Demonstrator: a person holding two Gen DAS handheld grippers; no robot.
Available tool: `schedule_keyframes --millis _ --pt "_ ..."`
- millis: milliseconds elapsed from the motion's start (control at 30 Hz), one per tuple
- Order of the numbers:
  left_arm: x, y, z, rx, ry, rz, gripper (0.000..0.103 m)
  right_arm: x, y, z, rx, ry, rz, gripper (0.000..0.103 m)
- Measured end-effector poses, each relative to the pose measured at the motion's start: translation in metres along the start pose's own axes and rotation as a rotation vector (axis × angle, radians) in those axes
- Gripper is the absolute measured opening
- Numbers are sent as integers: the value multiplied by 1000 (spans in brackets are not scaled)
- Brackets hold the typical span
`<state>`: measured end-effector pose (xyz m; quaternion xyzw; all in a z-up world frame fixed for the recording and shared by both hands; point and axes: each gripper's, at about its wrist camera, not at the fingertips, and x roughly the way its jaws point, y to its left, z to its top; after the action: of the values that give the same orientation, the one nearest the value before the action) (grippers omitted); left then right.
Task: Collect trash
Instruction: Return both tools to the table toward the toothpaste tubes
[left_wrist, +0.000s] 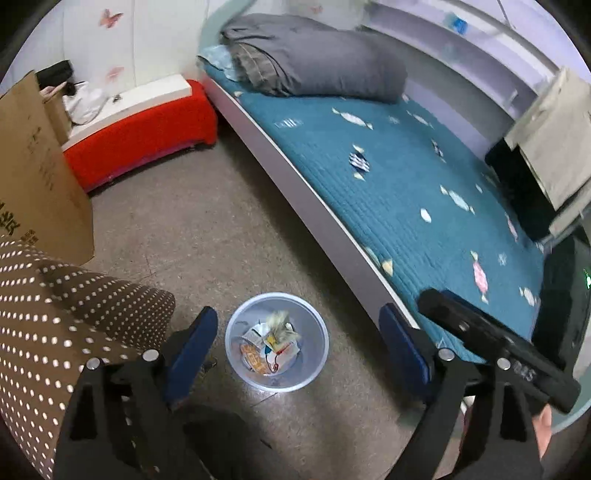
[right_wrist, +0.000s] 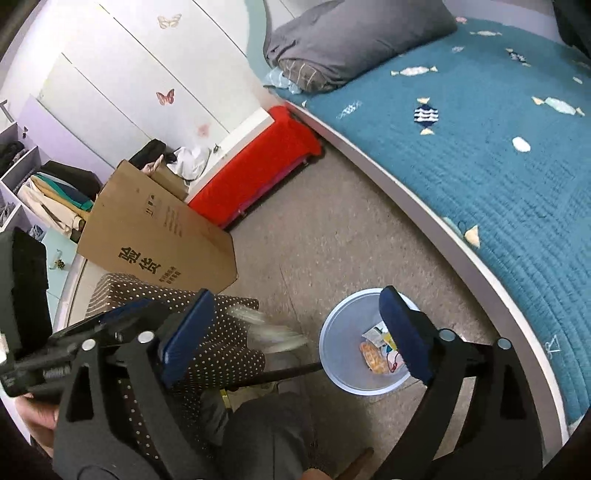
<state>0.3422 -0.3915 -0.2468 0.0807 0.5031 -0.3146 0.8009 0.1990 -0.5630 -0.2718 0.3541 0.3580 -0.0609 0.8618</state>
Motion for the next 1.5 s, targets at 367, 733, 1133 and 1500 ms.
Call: schedule_keyframes --millis 367,733,1133,1500 --pt "-59 11 -29 -10 -123 78 93 -15 28 -18 -16 -7 -30 97" --pt "-129 22 -63 9 -251 113 94 -47 99 -31 -127 -43 11 97" --pt "-197 86 -111 -80 -347 195 94 -58 202 -57 -310 -52 77 97" --pt "-246 176 -166 -248 -396 306 94 -39 292 -107 -538 28 117 97"
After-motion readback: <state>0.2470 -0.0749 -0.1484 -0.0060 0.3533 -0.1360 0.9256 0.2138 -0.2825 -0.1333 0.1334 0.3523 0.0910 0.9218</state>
